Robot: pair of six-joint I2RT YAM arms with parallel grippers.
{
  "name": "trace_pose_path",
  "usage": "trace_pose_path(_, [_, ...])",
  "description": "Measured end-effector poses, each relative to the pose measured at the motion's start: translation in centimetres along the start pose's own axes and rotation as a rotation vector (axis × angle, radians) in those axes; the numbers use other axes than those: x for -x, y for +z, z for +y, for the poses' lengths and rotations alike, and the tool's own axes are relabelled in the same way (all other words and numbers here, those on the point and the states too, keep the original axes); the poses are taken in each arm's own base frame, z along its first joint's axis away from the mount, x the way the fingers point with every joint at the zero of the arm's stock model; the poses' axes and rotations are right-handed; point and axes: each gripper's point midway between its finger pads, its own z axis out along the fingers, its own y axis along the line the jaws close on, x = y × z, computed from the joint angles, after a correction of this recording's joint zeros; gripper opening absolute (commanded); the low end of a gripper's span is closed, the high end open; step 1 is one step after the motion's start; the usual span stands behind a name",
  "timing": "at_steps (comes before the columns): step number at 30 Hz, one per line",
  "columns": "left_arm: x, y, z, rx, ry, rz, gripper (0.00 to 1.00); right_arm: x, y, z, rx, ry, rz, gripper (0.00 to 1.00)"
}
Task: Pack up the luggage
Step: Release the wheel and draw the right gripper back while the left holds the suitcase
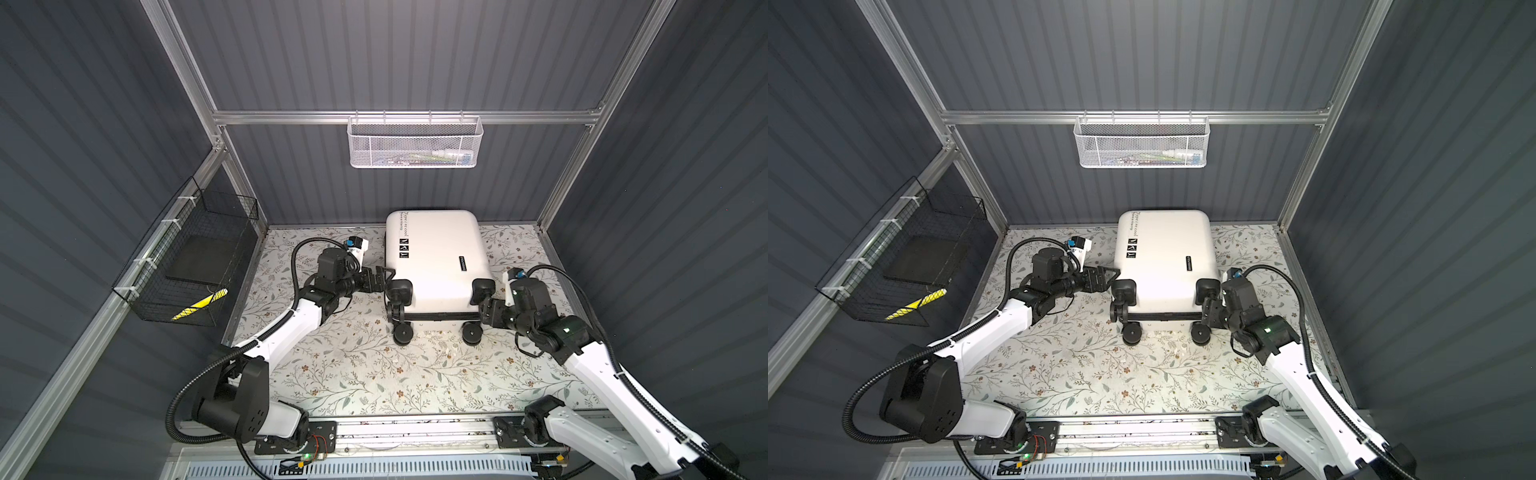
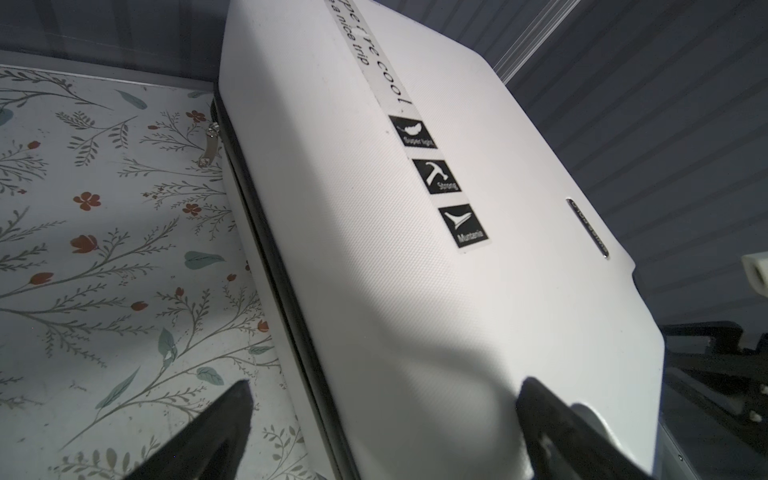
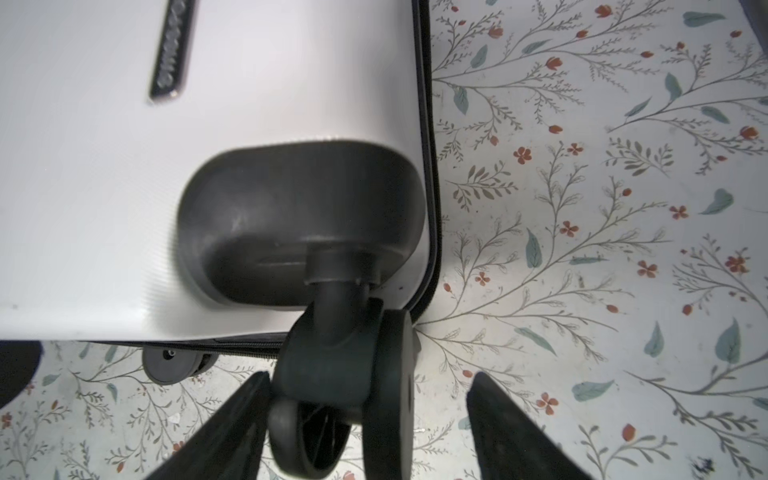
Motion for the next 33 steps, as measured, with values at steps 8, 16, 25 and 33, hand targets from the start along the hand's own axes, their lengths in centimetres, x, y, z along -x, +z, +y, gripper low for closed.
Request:
trace_pose_path(8, [0.1,0.1,0.0,-0.006,-0.001,-0.002,1.00,2.5,-2.6,-2.7,-0.010,0.120,-0.096,0.78])
trace_pose_path(16, [0.1,0.1,-0.1,-0.010,0.000,-0.001,1.00,1.0,-0.1,-9.0,-0.099,0.395,-0.056,0.77])
trace_pose_path(25, [0.4,0.1,-0.7,-0.042,0.013,-0.018,1.00,-1.8,5.4,-9.9,0.037,0.592,0.099,0.73])
trace_pose_path(33, [0.6,-0.1,-1.8,-0.103,0.028,-0.030,1.00,-4.0,9.1,-9.5,0.120,0.661,0.192,0.59])
